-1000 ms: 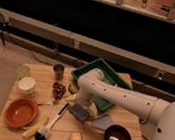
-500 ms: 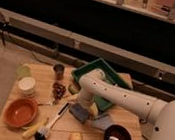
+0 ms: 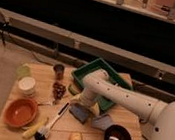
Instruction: Wipe table surface with sponge
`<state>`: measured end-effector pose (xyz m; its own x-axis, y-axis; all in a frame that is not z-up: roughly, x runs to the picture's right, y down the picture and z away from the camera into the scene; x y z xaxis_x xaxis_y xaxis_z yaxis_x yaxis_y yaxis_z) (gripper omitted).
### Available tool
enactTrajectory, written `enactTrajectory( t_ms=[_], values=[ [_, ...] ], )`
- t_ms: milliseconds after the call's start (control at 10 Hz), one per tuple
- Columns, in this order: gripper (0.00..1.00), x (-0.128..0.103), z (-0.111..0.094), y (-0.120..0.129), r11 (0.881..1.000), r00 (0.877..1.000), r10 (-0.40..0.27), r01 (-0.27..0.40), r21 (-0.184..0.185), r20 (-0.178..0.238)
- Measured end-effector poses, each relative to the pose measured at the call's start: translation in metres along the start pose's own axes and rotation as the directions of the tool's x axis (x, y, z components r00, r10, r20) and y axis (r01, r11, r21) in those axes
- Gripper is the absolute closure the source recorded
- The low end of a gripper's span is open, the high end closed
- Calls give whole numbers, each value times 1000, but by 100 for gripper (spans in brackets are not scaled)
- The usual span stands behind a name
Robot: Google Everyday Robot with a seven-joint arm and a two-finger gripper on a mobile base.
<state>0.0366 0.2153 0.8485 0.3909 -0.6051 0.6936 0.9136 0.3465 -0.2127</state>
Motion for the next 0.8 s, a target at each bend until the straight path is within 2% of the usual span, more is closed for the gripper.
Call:
enactTrajectory(
  t_ms=[300, 600, 700, 800],
  values=[
    [51, -24, -8, 5, 999, 999, 5, -7, -33, -48],
    [79, -38, -11, 2, 998, 998, -3, -1, -64, -70],
    [91, -39, -11, 2, 997, 997, -3, -2, -75, -75],
    [97, -40, -11, 3, 996, 997, -2, -5, -87, -75]
  ],
)
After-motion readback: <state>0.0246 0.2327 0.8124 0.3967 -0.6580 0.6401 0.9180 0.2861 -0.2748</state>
